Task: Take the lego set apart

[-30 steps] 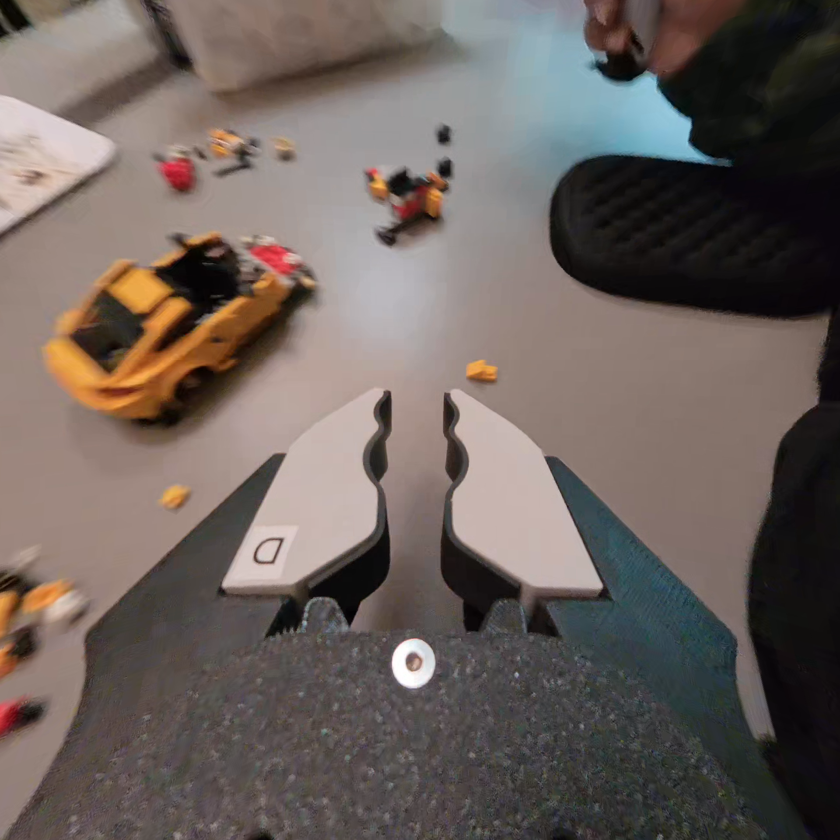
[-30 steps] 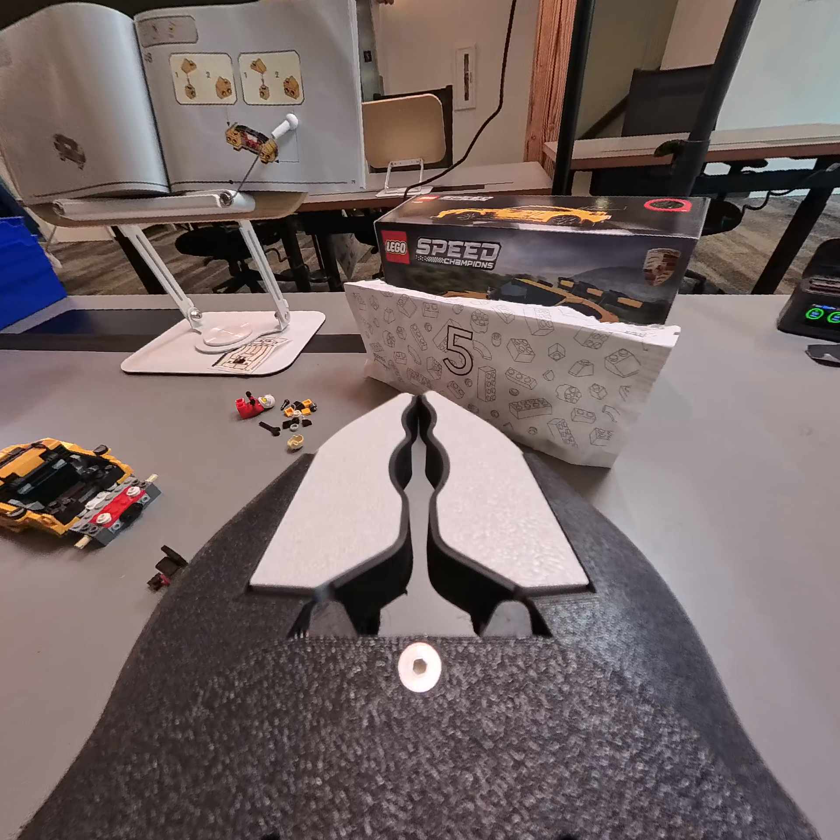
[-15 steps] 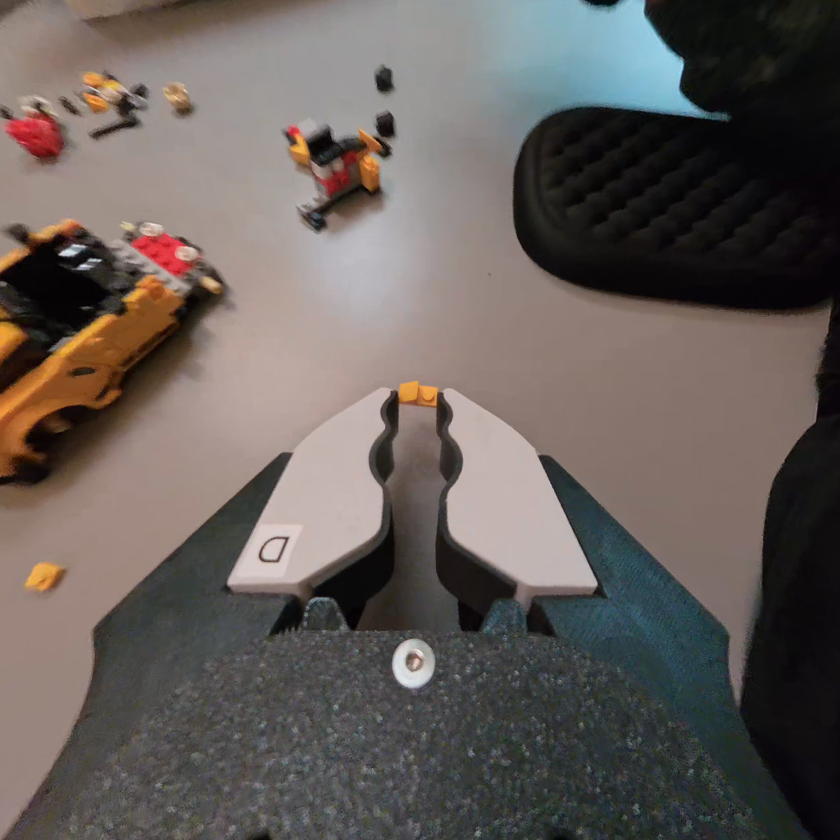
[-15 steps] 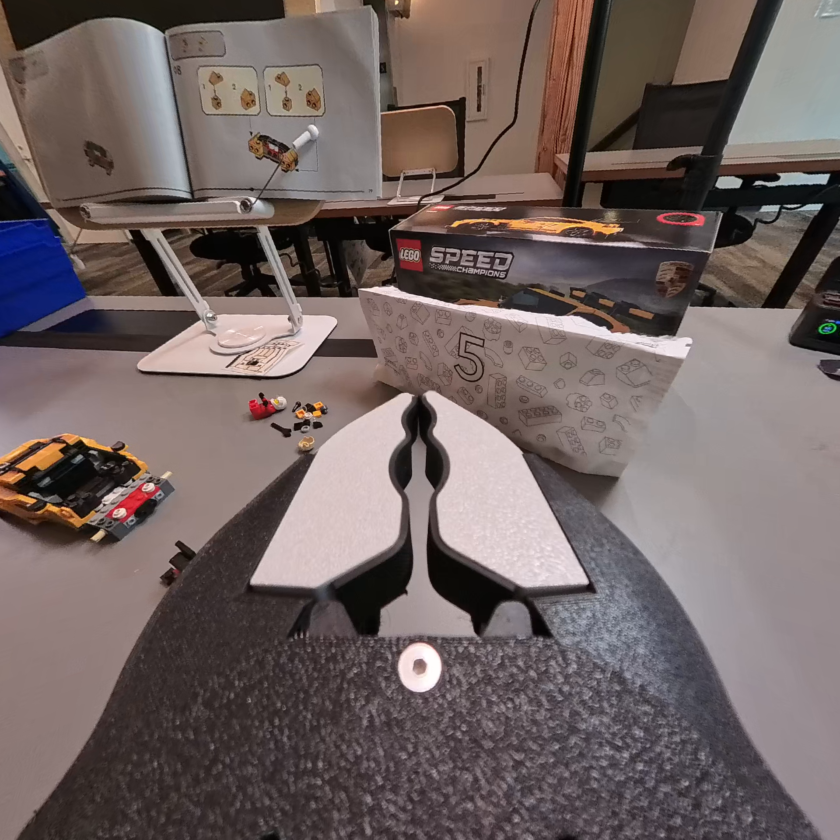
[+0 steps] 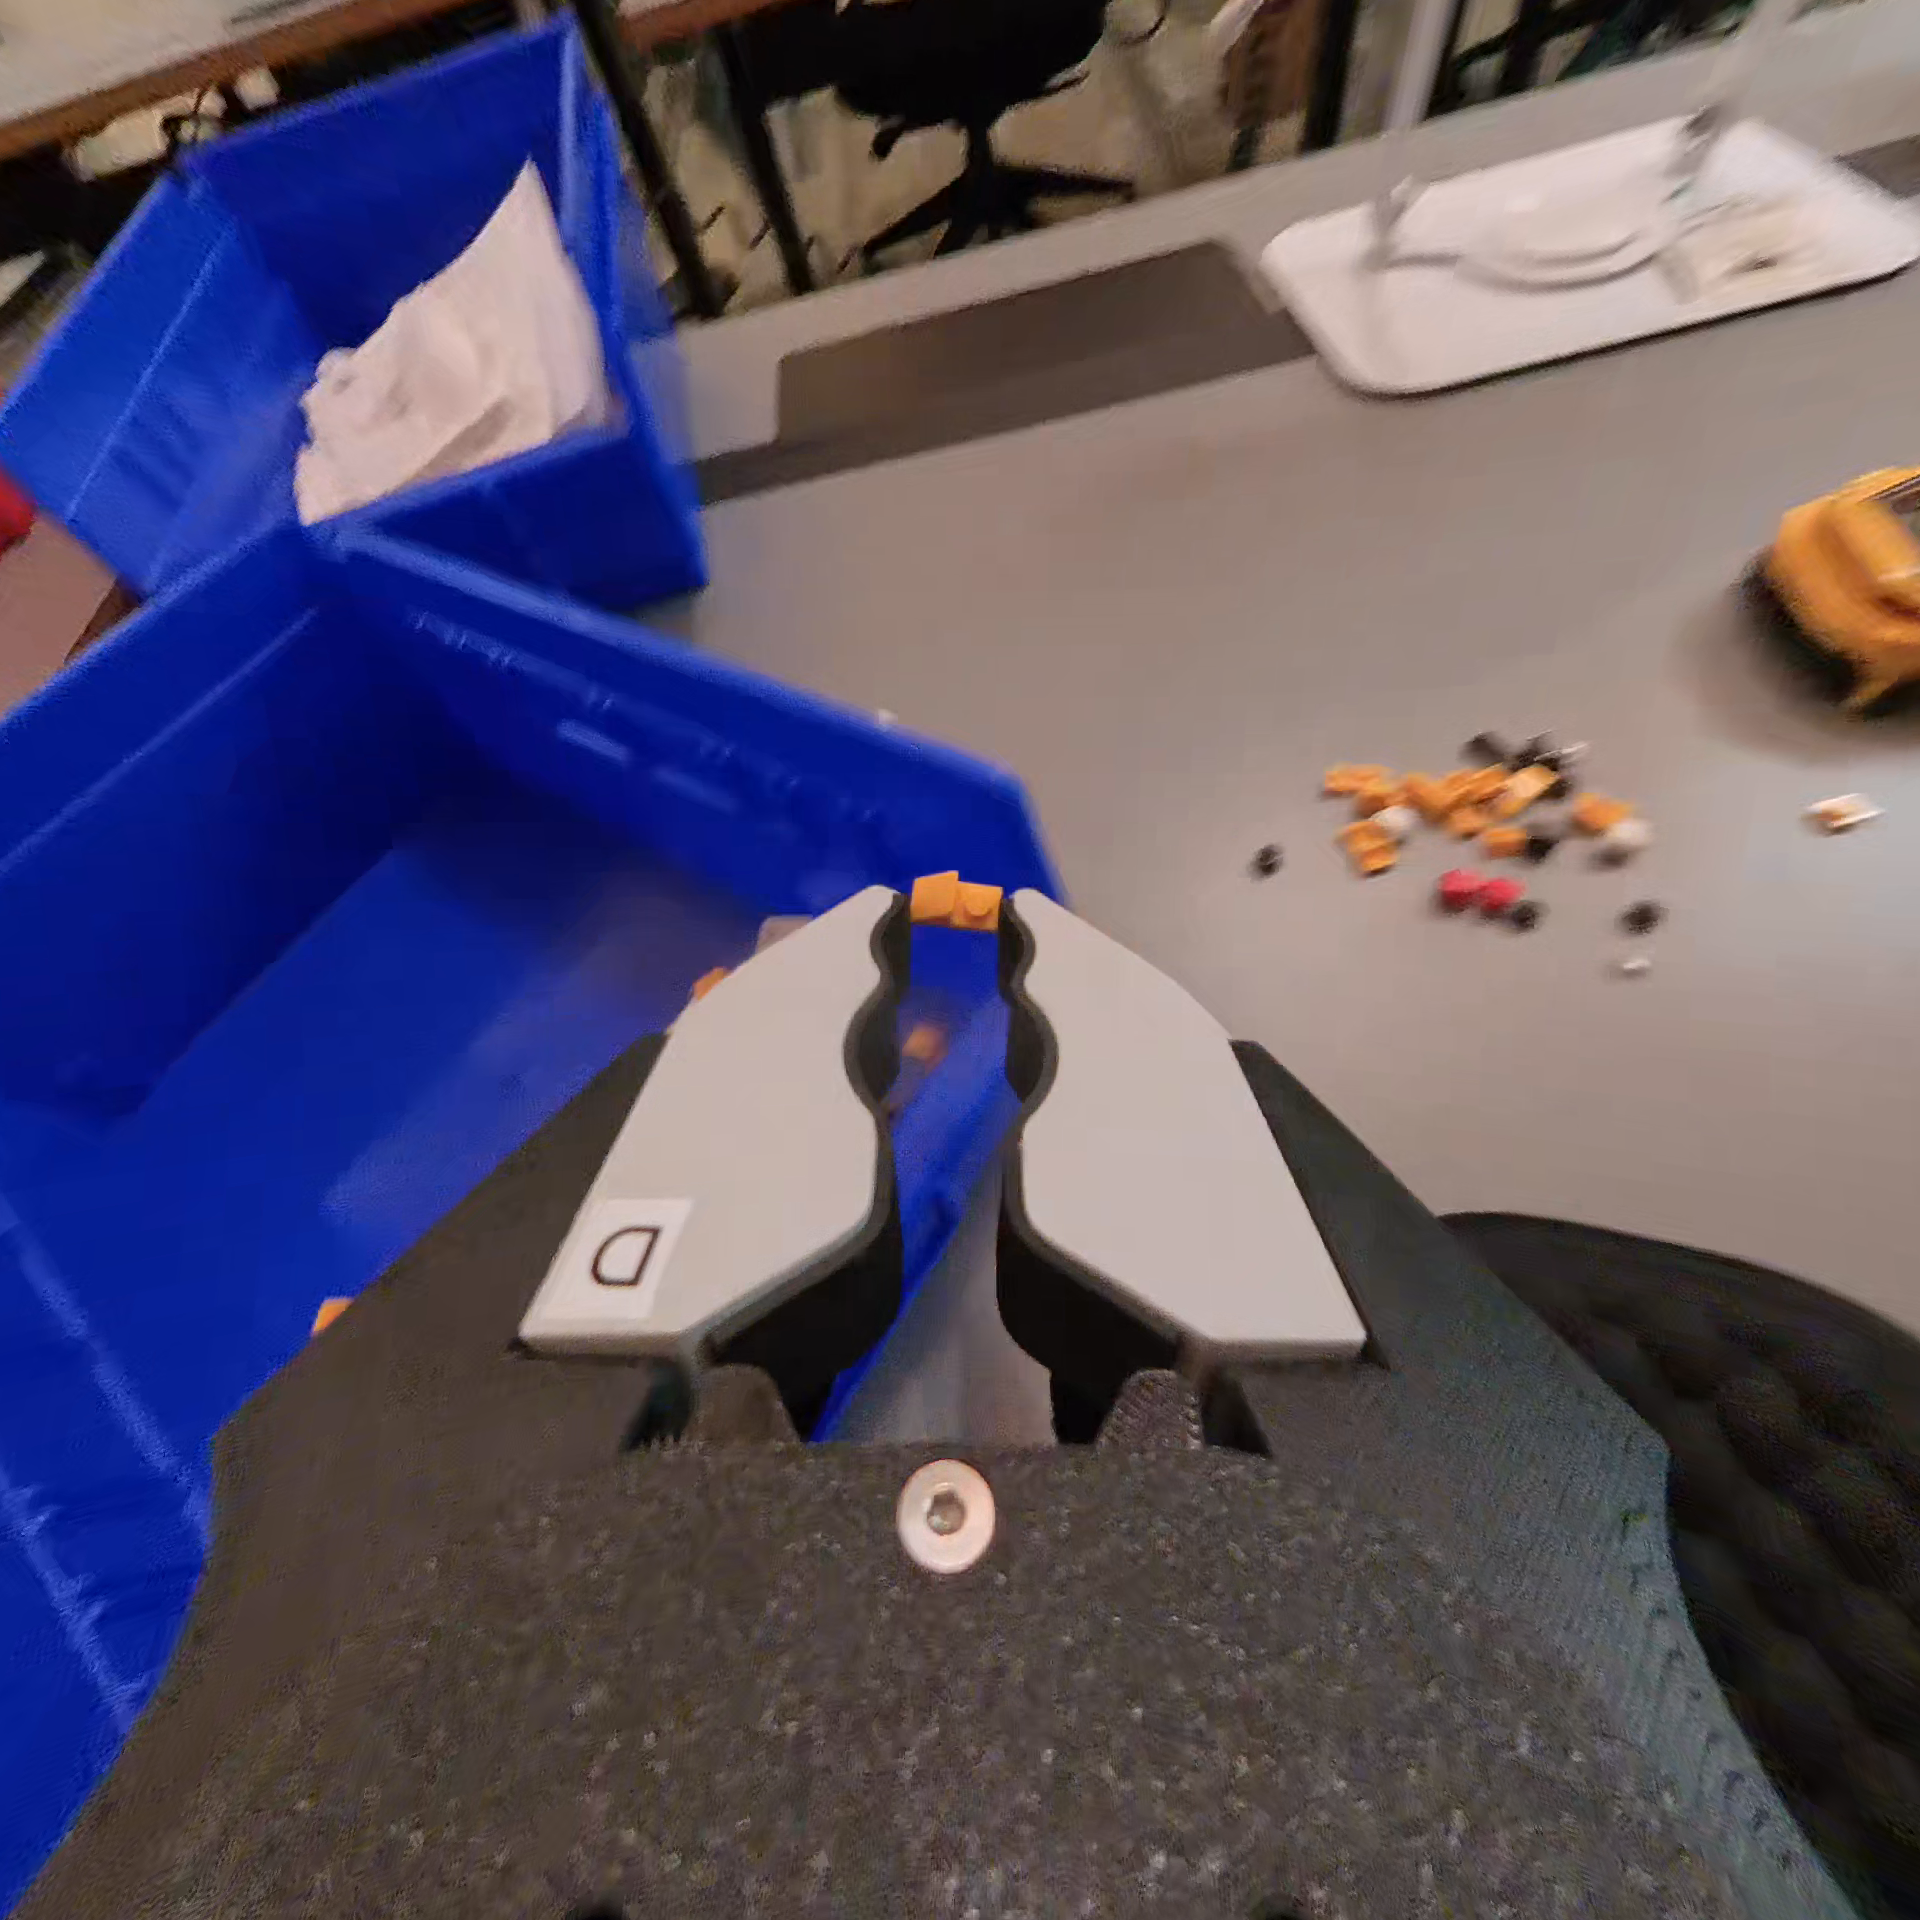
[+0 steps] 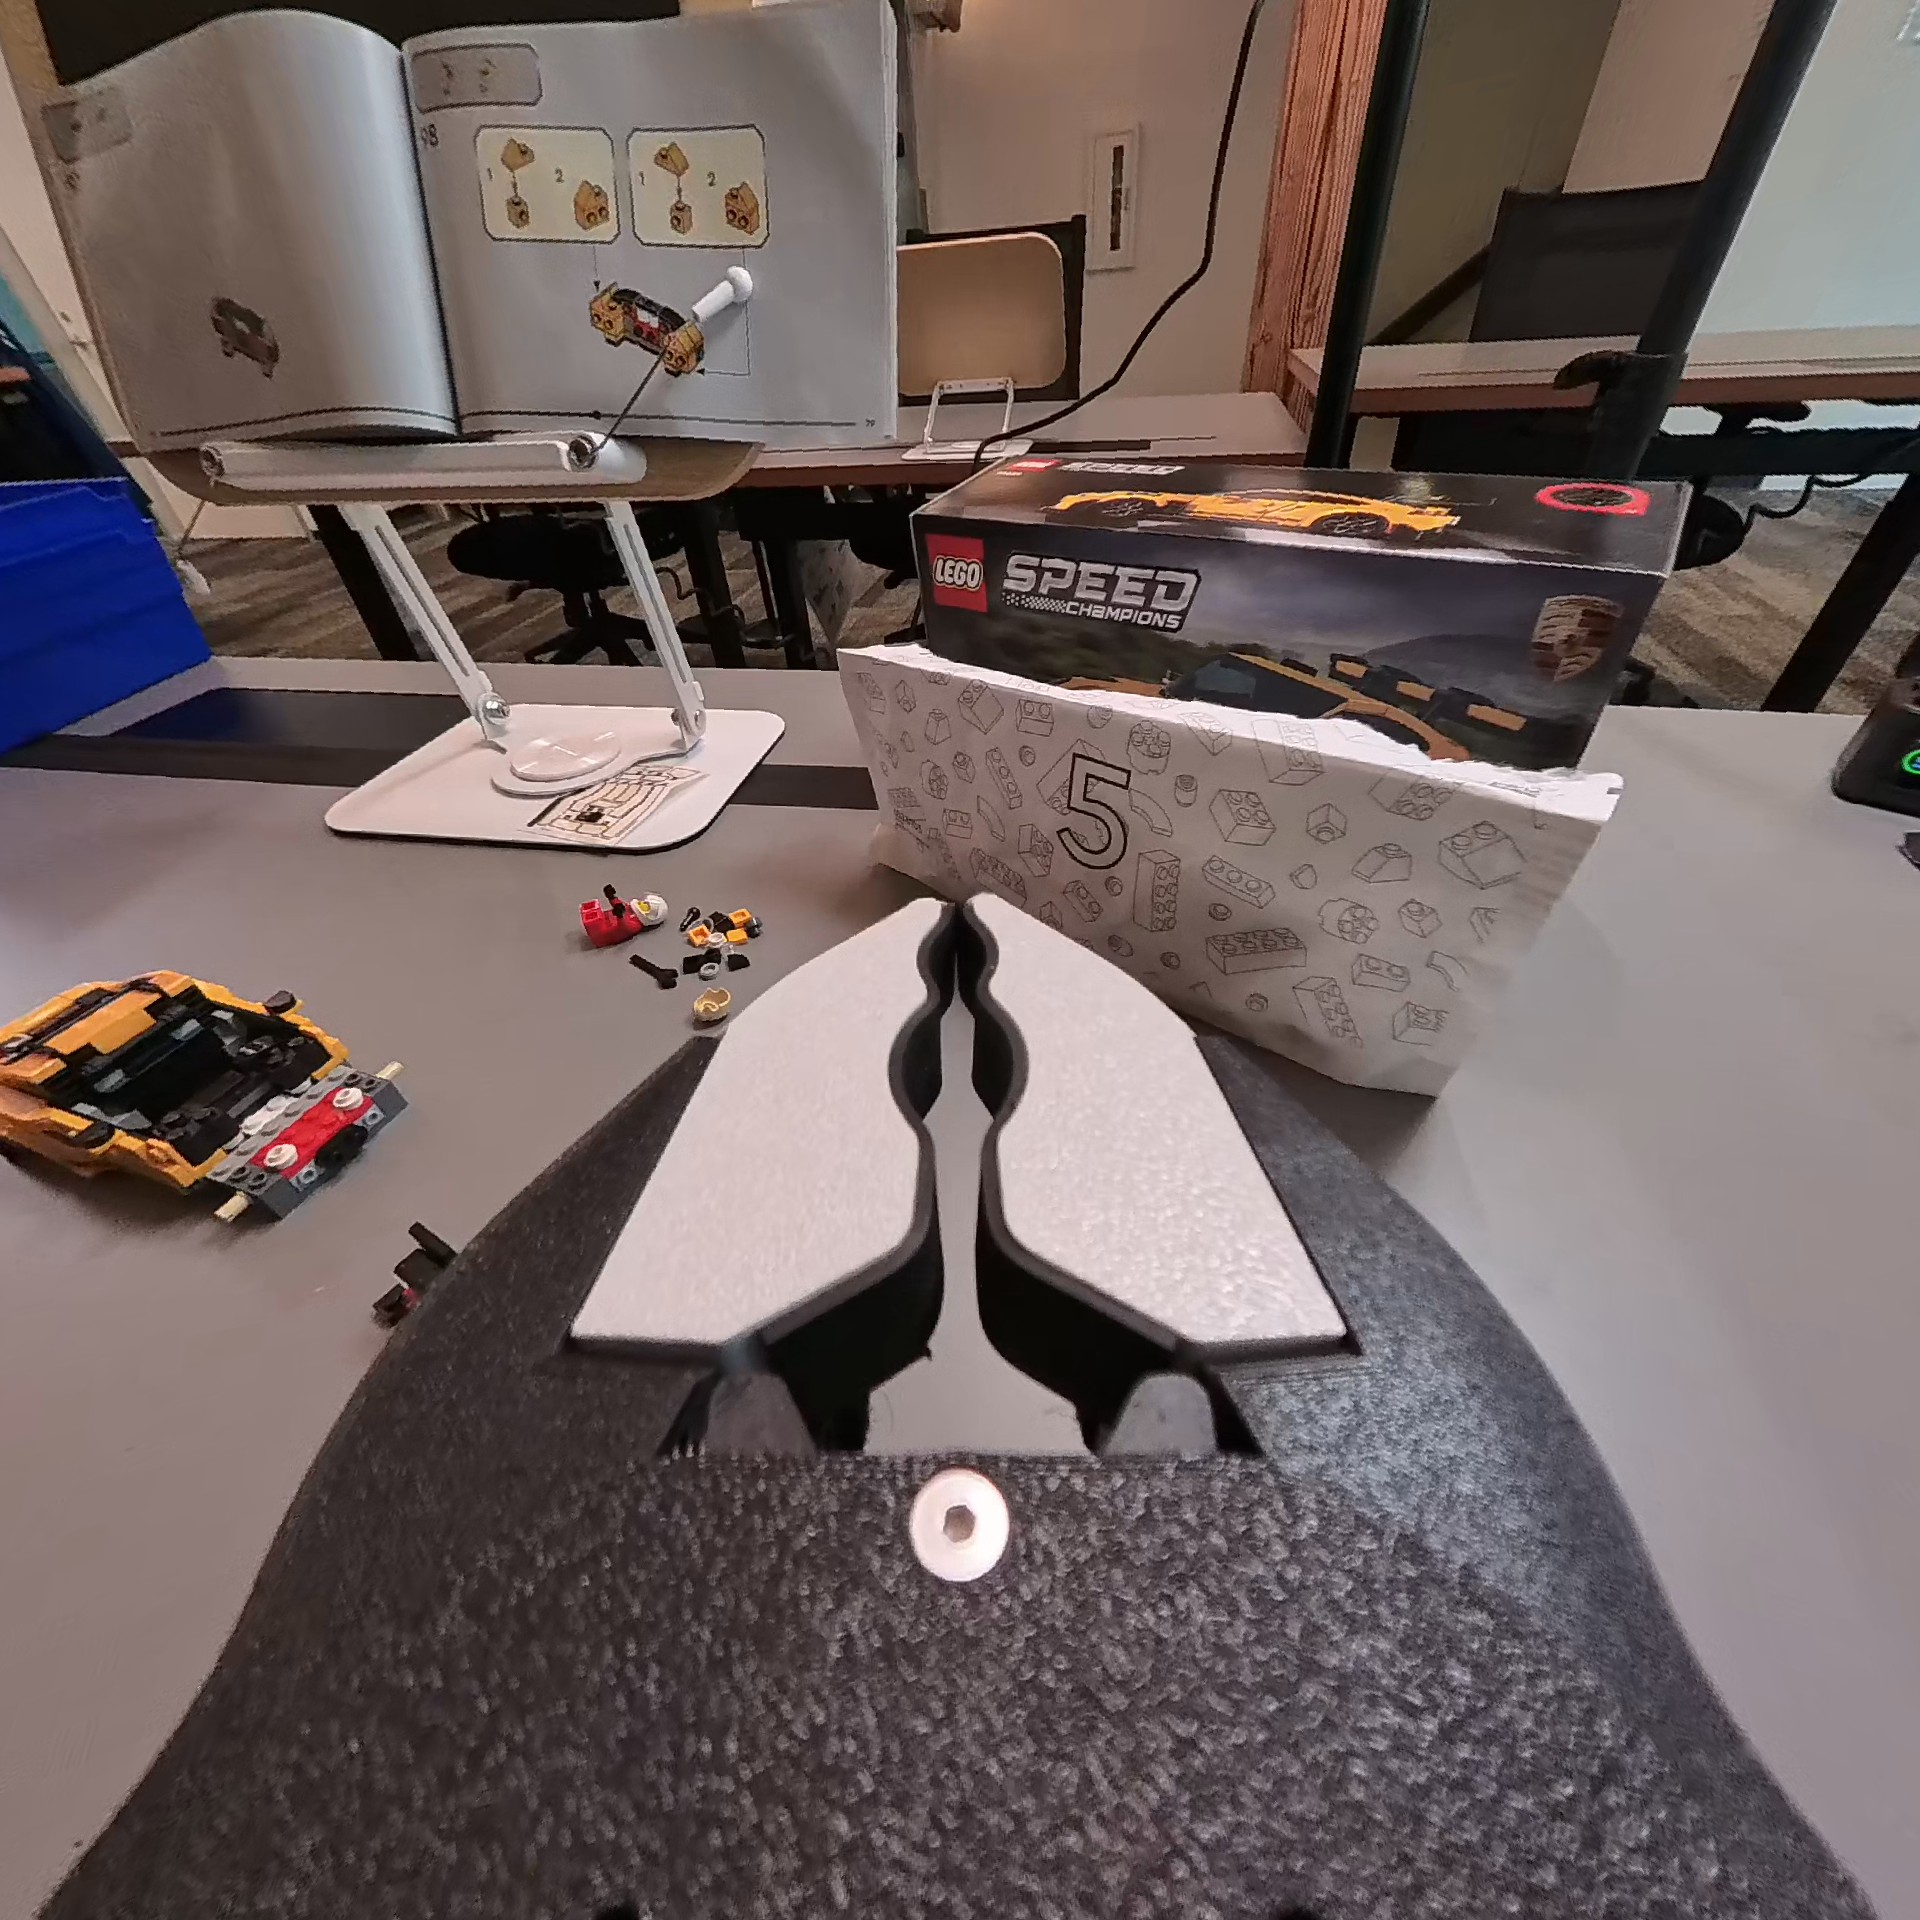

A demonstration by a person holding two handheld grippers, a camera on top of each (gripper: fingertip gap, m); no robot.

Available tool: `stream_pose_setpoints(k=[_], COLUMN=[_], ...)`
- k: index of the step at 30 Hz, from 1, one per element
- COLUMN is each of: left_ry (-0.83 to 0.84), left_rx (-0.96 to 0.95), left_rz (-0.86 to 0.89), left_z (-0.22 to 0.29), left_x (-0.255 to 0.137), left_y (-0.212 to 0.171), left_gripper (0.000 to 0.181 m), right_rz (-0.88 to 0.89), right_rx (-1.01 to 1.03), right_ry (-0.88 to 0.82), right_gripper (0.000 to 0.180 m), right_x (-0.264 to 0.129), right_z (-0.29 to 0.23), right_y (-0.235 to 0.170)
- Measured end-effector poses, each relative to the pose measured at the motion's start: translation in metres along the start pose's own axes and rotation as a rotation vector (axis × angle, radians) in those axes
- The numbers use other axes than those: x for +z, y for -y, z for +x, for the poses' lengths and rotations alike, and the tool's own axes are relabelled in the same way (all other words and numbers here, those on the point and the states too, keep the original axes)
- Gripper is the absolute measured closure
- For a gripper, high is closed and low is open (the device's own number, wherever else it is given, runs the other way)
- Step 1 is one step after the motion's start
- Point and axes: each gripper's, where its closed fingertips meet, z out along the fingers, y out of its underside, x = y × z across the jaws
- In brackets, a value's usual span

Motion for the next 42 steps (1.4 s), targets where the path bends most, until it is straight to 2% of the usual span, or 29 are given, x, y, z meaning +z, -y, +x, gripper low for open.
stream_pose_setpoints(k=[4,11,13,17,20,24,29,33,42], left_ry=[0.039,0.046,0.055,0.052,0.027,-0.234,-0.479,-0.563,-0.653], left_rx=[-0.048,-0.070,-0.082,-0.095,-0.025,0.123,0.353,0.422,0.488], left_rz=[-0.074,-0.102,-0.100,-0.038,0.034,0.107,-0.082,-0.246,-0.340], left_z=[-0.024,-0.031,-0.033,-0.029,-0.013,0.056,0.126,0.144,0.154], left_x=[0.010,0.015,0.015,0.014,0.012,0.016,0.052,0.080,0.102], left_y=[-0.031,-0.044,-0.044,-0.031,-0.010,0.021,0.005,-0.012,-0.019], left_gripper=[0.164,0.165,0.163,0.146,0.146,0.165,0.161,0.170,0.167], right_rz=[-0.008,-0.018,-0.018,-0.018,-0.019,-0.018,-0.010,-0.004,-0.017], right_rx=[-0.008,-0.020,-0.020,-0.023,-0.026,-0.030,-0.037,-0.045,-0.045], right_ry=[0.001,0.007,0.009,0.012,0.017,0.026,0.045,0.069,0.095], right_gripper=[0.180,0.180,0.180,0.180,0.180,0.180,0.180,0.180,0.180], right_x=[0.002,0.004,0.004,0.004,0.005,0.005,0.004,0.004,0.006], right_z=[-0.002,-0.005,-0.005,-0.006,-0.007,-0.009,-0.012,-0.016,-0.018], right_y=[-0.003,-0.006,-0.006,-0.006,-0.007,-0.007,-0.006,-0.005,-0.009])
